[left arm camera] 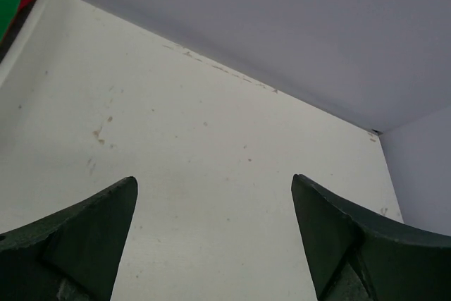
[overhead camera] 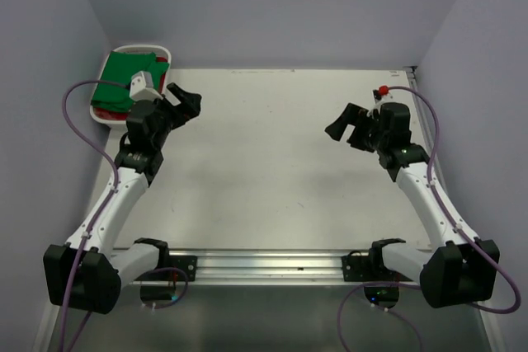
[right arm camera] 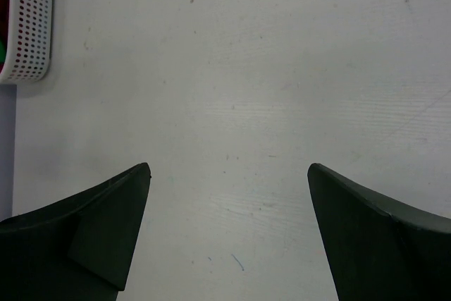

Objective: Fold and stack the t-shirts
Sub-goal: Grab crumpled tshirt from bin with the left arm, then move the tshirt to the center of the board, then flatten out the tshirt

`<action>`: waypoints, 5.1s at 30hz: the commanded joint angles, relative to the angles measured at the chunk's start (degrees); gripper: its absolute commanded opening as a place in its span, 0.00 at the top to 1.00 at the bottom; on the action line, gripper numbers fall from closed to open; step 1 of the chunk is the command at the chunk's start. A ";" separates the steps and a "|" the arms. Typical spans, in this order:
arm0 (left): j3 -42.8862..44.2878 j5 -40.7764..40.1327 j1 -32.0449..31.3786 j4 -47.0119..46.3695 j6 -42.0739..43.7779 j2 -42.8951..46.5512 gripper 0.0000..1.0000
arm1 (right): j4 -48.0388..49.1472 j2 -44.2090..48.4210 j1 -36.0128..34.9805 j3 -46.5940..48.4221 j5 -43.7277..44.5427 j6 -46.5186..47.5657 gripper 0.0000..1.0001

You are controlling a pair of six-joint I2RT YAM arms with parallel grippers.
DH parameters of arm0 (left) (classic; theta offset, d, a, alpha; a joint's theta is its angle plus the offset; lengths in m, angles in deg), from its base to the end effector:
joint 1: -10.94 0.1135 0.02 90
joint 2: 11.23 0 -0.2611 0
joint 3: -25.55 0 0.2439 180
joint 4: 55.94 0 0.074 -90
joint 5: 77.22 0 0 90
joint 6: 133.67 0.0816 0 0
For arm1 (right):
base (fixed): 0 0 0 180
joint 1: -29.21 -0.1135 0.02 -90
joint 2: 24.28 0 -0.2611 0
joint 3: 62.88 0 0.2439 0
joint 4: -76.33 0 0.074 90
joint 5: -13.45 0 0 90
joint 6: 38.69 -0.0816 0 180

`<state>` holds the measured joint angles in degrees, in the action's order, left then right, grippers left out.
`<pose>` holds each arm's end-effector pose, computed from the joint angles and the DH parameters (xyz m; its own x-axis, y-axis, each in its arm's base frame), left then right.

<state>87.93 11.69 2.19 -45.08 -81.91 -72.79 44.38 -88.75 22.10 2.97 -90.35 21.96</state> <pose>0.2896 -0.0430 0.3195 -0.2180 -0.5926 -0.7754 -0.0017 0.7948 -0.6069 0.2787 0.0544 0.2770 -0.5987 0.4050 -0.6910 -0.0350 0.8487 0.5278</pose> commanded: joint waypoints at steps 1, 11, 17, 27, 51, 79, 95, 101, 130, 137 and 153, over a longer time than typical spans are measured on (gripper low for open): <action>3.97 -5.68 0.14 3.20 3.25 -2.24 0.05 | 0.66 -0.13 -0.01 -0.28 0.18 1.66 0.01; 20.05 -36.40 0.05 14.89 2.90 -25.95 0.11 | 5.06 -0.48 -0.09 -3.88 -5.00 0.60 0.01; 39.38 -47.07 0.14 21.82 7.65 -44.77 0.07 | 5.76 0.22 -0.18 -6.17 -6.50 1.83 0.01; 54.24 -42.34 6.81 23.07 13.27 -55.07 0.02 | 5.76 2.33 -0.27 -9.95 -5.89 3.24 0.01; 59.35 -23.97 17.10 24.91 14.33 -65.18 0.38 | 5.06 2.15 -0.27 -9.95 -4.48 2.98 0.01; 66.56 -11.08 0.33 26.85 14.16 -41.54 0.82 | 6.73 0.57 -0.27 -9.96 -4.04 2.62 0.01; 29.68 3.11 -15.67 23.07 3.00 -23.26 0.82 | 6.03 0.92 -0.27 -6.62 0.62 1.30 0.01; 21.66 -4.79 -24.73 24.91 0.89 -19.22 0.67 | 5.06 0.57 -0.36 -5.82 0.97 1.66 0.01; 19.54 -11.99 -37.11 24.38 10.63 -23.42 0.20 | 3.66 -5.42 -16.09 -0.82 12.55 0.60 0.01; 22.52 -23.25 -47.31 27.02 12.05 -34.67 0.24 | -4.33 0.30 -16.09 0.94 27.68 -1.33 0.01; 25.77 -39.07 -51.63 27.81 11.43 -50.05 0.23 | -8.21 2.06 -16.00 1.91 32.70 -0.72 0.01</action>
<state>111.54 -20.59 -49.50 -16.79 -71.00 -121.31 36.69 -87.30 6.01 3.02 -59.27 21.33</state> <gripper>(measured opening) 0.765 0.989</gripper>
